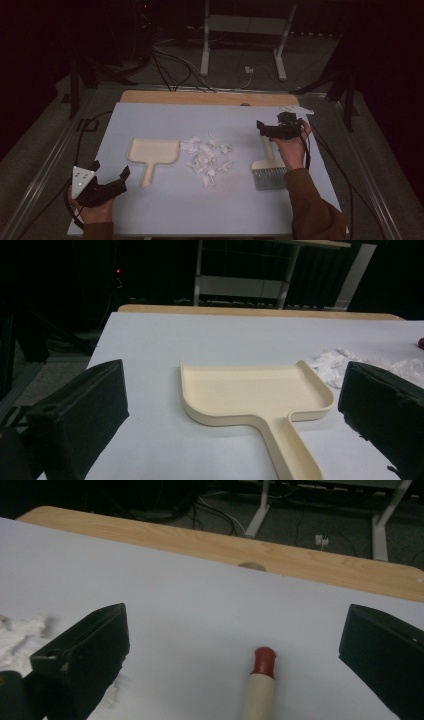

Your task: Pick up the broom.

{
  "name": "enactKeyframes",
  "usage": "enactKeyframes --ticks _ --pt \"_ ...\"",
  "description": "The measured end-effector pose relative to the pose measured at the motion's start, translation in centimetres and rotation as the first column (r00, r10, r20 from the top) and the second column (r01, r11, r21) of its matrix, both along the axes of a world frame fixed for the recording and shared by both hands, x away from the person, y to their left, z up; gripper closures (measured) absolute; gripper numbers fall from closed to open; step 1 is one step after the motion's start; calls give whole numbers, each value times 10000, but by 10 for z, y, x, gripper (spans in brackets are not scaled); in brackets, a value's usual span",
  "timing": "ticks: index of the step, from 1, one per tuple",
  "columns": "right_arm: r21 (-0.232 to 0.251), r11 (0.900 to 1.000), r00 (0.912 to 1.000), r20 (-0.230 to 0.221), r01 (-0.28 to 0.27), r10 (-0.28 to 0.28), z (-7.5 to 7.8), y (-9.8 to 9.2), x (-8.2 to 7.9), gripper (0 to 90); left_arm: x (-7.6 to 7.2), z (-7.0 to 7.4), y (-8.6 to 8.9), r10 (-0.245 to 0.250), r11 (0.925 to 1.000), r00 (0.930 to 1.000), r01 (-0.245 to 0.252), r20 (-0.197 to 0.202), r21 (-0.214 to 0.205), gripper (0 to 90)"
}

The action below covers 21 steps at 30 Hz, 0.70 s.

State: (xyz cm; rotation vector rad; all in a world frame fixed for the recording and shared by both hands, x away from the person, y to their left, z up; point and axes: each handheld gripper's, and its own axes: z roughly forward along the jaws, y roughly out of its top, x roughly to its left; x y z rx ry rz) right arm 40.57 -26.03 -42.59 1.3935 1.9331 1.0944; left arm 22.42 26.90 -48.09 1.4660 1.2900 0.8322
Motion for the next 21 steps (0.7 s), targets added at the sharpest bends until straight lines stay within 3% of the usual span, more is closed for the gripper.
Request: enactKeyframes --ticks 21 --pt "-266 9988 9953 -869 403 -424 -28 -5 27 3 0 0 0 39 10000 10000 -39 44 31 5"
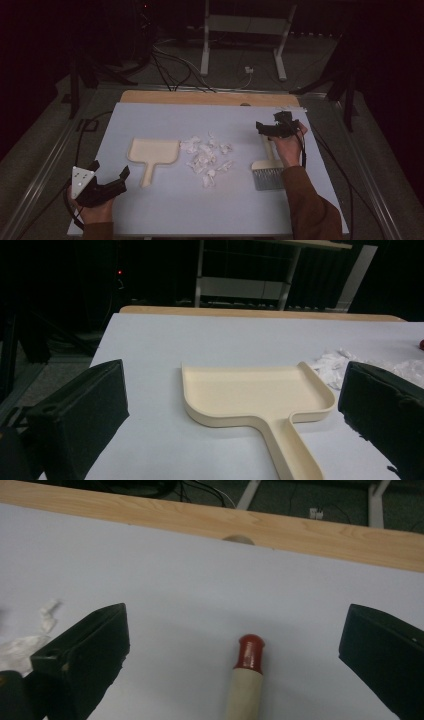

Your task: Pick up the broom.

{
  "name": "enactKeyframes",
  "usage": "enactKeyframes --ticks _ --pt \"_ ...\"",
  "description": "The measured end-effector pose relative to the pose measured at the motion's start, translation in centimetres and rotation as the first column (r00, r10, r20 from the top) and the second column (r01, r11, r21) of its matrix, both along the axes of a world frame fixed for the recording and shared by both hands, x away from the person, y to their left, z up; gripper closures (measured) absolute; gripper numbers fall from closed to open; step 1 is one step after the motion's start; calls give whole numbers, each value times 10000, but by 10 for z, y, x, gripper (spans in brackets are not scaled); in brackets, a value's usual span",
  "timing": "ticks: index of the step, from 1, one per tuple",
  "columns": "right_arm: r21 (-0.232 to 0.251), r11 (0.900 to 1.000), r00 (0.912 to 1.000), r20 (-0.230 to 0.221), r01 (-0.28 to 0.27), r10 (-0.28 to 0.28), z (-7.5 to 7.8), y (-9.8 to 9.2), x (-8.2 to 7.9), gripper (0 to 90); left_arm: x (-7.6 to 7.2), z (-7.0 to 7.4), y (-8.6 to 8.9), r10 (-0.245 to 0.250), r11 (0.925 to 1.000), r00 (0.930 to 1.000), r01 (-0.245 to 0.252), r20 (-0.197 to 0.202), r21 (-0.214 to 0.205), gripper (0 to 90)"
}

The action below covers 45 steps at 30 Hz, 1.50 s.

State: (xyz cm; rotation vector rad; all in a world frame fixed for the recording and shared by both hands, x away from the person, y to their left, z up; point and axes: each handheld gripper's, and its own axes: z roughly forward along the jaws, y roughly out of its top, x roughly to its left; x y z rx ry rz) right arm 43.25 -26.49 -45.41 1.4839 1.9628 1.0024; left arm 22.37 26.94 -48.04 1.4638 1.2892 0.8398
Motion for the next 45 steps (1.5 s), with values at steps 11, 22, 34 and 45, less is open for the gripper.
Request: enactKeyframes --ticks 11,22,34,45 --pt "-147 9996 9978 -628 223 -231 -17 -5 12 3 0 0 0 10 10000 10000 -10 -15 -19 5" --pt "-606 9974 9891 -1393 391 -473 -24 -5 26 57 0 0 0 9 10000 10000 -9 -10 -15 5" --pt "-966 9932 9736 -2122 643 -837 -33 2 39 159 -1 0 0 51 10000 10000 -51 14 -38 5" --pt "-953 9926 9477 -3027 757 -1013 -53 10 48 504 -2 0 2 85 9999 10000 -84 45 -70 5"
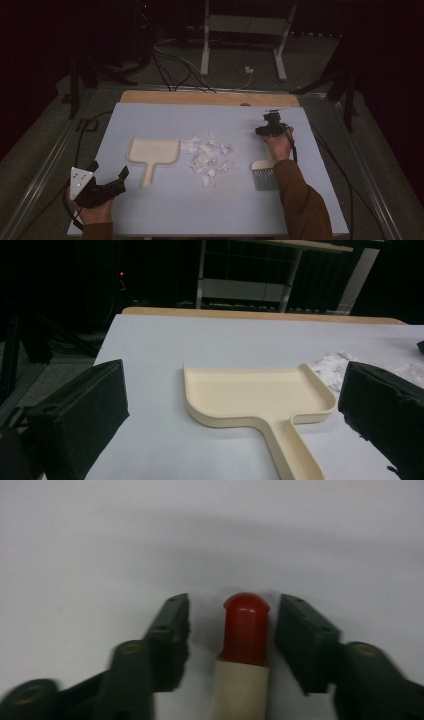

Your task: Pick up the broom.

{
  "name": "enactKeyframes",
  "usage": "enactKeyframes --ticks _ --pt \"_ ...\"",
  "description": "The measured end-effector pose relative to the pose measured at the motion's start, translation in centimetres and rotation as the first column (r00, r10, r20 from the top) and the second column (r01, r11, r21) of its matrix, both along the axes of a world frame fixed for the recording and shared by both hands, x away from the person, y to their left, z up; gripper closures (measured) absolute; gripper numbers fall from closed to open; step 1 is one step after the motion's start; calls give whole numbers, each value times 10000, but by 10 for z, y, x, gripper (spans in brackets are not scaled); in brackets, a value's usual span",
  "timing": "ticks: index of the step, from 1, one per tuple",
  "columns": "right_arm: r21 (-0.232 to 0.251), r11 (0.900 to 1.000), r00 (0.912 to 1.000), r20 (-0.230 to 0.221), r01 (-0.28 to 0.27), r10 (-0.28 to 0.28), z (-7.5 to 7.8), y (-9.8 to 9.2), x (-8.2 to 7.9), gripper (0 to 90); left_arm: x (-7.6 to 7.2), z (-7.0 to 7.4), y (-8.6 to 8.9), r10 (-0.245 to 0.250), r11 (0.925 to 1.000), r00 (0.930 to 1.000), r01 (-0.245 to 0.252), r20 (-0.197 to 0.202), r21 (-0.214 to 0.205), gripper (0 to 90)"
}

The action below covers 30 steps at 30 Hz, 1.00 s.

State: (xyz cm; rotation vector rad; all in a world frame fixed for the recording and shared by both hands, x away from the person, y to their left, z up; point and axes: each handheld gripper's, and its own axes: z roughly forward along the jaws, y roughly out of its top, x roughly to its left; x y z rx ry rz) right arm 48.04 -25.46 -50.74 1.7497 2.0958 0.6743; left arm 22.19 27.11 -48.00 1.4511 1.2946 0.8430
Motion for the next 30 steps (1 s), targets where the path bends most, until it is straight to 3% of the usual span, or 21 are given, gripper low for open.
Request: enactKeyframes --ticks 2,3,5,9,13,22,30 --pt "-182 9998 10000 -12 -14 14 -1 2 0 568 0 0 0 16 10000 10000 -16 -15 -15 5" --pt "-456 9990 10000 -26 -14 13 -1 4 0 642 0 -1 1 25 10000 10000 -25 -24 -17 5" --pt "-515 9987 10000 -18 -9 8 0 5 0 681 0 -1 0 18 10000 10000 -18 -14 -4 5" --pt "-642 9979 9998 -183 40 -52 1 12 -1 704 0 -1 -1 -5 10000 10000 5 -50 47 5" --pt "-729 9973 10000 36 90 -88 3 14 -4 708 1 -1 -3 -53 9999 10000 53 -76 102 5" --pt "74 9999 9959 901 -115 108 31 8 -19 711 1 3 -10 -64 10000 10000 64 10 27 5" --pt "604 9966 9863 1583 -562 460 51 10 -33 712 5 11 -40 -766 9970 9971 765 29 127 9"
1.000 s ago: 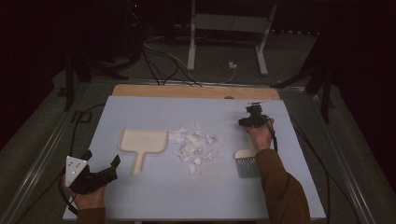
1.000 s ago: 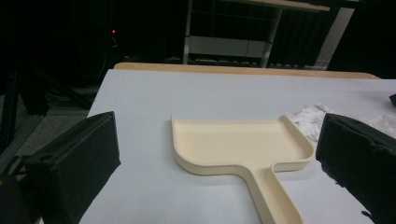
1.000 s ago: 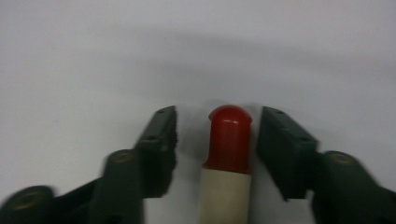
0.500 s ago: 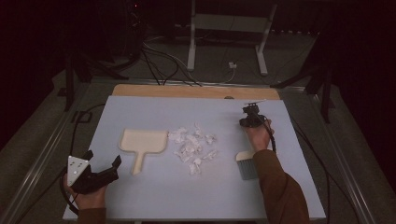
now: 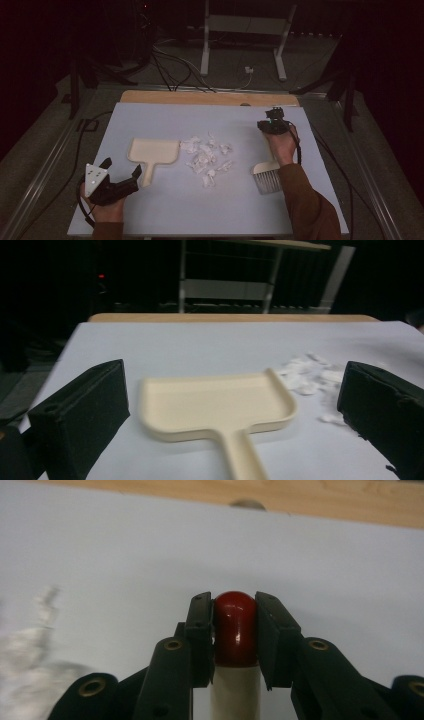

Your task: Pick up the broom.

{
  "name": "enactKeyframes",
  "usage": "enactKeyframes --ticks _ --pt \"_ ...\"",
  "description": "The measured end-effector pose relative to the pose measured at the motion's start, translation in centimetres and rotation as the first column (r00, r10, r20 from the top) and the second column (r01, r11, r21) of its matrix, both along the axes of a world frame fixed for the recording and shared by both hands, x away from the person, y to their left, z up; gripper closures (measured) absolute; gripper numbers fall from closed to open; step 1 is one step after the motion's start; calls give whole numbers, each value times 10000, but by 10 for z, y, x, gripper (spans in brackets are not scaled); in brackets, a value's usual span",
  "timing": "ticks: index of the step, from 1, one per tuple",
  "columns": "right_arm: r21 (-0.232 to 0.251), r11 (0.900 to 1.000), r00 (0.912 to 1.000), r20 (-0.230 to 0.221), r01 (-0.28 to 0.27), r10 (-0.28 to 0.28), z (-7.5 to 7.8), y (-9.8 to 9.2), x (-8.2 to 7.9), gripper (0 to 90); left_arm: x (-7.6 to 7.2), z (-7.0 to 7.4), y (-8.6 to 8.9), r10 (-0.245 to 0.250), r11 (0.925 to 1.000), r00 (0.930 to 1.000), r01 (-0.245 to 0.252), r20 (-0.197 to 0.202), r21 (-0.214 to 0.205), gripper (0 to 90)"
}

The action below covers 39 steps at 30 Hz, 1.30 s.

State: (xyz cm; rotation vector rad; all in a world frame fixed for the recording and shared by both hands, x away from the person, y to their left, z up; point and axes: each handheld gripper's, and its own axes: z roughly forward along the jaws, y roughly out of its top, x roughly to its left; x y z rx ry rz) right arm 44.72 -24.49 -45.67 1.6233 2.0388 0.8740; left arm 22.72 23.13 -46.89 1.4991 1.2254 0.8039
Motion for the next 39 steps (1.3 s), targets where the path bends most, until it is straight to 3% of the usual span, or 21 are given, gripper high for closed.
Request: enactKeyframes --ticks 4,10,16,21,24,28,32,34,37,39 --pt "343 9990 9983 501 -299 282 13 3 -11 712 4 3 -19 -491 9986 9987 494 -130 191 9" --pt "556 9949 9898 1201 -838 767 32 11 -29 713 11 6 -45 -1034 9946 9945 1036 -190 92 9" --pt "936 9881 9753 1964 -1217 1016 47 18 -47 714 16 4 -77 -1824 9832 9826 1821 -346 -99 10" --pt "1249 9800 9639 2366 -1550 1223 56 25 -58 714 22 -1 -108 -2590 9659 9644 2590 -536 -88 12" --pt "1337 9755 9574 2545 -1749 1368 60 30 -64 714 25 -4 -128 -2739 9615 9594 2748 -665 51 12" --pt "1412 9686 9491 2707 -2046 1611 65 38 -70 714 31 -6 -150 -3288 9443 9406 3290 -852 -116 12" --pt "1412 9635 9425 2806 -2276 1815 69 46 -75 714 36 -6 -166 -3635 9314 9266 3637 -959 -168 33" --pt "1477 9616 9408 2860 -2311 1822 71 48 -78 714 40 -8 -175 -3892 9206 9139 3903 -1155 -144 43" --pt "1571 9573 9363 2962 -2426 1887 74 52 -81 714 45 -13 -184 -4120 9101 8986 4138 -1506 -206 51" --pt "1630 9540 9338 2999 -2517 1951 76 55 -83 714 50 -17 -190 -4150 9086 8917 4164 -1807 -318 69"
